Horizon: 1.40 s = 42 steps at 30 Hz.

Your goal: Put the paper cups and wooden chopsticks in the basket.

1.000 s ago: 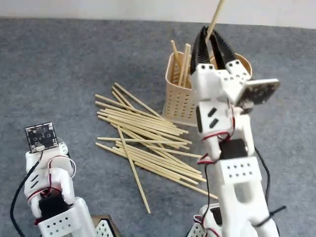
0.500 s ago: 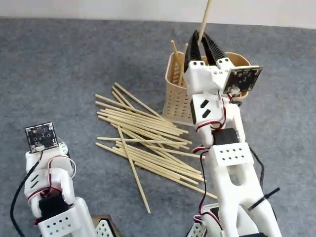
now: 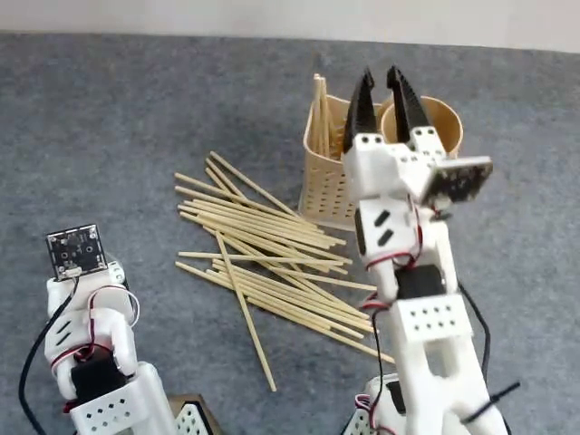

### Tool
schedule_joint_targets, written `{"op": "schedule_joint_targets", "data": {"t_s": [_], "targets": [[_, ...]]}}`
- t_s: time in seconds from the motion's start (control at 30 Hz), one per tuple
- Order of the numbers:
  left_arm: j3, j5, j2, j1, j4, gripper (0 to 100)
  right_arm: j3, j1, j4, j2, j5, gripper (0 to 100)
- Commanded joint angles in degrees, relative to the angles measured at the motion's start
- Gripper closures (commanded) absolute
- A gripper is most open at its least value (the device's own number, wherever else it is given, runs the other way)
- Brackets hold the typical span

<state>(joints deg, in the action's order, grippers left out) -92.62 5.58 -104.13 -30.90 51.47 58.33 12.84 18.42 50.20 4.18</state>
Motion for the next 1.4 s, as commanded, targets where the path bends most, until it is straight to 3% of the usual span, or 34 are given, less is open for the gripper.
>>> {"op": "schedule_joint_targets", "data": {"t_s": [0.0, 0.17, 0.73, 1.07, 1.37], "targets": [[0.7, 0.5, -0.4, 0.7, -1.1, 92, 0.7, -0.4, -6.6, 6.3, -0.5, 87.5], [0.7, 0.5, -0.4, 0.6, -1.1, 92, 0.7, 3.5, -20.5, 11.7, -0.5, 87.5], [0.7, 0.5, -0.4, 0.6, -1.1, 92, 0.7, 31.0, -57.0, 14.7, -0.5, 88.2], [0.7, 0.5, -0.4, 0.6, -1.2, 92, 2.5, 38.0, -61.3, 14.0, -0.5, 92.5], [0.7, 0.5, -0.4, 0.6, -1.2, 92, 0.7, 39.8, -62.3, -7.1, -0.2, 92.5]]}}
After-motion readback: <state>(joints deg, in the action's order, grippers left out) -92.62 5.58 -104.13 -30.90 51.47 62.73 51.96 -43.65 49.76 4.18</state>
